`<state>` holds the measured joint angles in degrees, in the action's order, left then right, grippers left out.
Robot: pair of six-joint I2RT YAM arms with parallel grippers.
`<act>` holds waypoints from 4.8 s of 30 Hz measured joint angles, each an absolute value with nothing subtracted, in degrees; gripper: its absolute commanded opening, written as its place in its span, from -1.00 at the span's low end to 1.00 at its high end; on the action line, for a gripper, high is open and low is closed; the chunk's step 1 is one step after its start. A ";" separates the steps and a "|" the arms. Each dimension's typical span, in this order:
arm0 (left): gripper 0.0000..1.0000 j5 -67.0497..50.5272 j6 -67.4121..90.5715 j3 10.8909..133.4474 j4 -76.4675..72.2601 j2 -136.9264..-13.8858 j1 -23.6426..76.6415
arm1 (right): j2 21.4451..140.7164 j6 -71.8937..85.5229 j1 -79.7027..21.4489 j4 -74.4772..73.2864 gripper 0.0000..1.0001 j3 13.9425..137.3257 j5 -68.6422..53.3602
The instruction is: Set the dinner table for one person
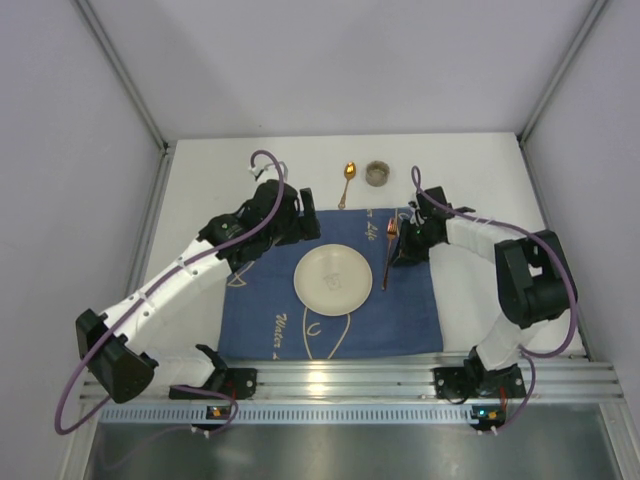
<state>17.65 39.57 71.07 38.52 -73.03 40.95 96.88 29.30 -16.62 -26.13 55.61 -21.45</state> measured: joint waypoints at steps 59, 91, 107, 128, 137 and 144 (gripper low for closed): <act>0.86 20.67 37.34 67.31 39.66 -64.73 40.38 | 110.63 30.65 -24.21 -41.15 -0.56 79.50 -2.59; 0.87 22.22 37.74 65.49 42.98 -59.33 40.36 | 110.37 29.04 -27.57 -52.40 -1.00 85.76 8.69; 0.97 35.70 28.12 76.88 49.23 -61.12 39.77 | 119.96 37.89 -51.88 -47.77 -1.00 112.07 -18.02; 0.97 38.68 33.47 76.18 57.49 -52.56 39.72 | 131.00 59.86 -53.45 -42.72 -0.38 108.03 -13.76; 0.97 38.44 33.52 76.18 57.41 -54.17 39.72 | 132.60 56.73 -53.52 -45.01 0.17 111.33 -14.87; 0.97 37.67 32.86 76.18 56.14 -58.57 39.72 | 129.91 51.88 -50.92 -48.31 0.18 117.64 -12.84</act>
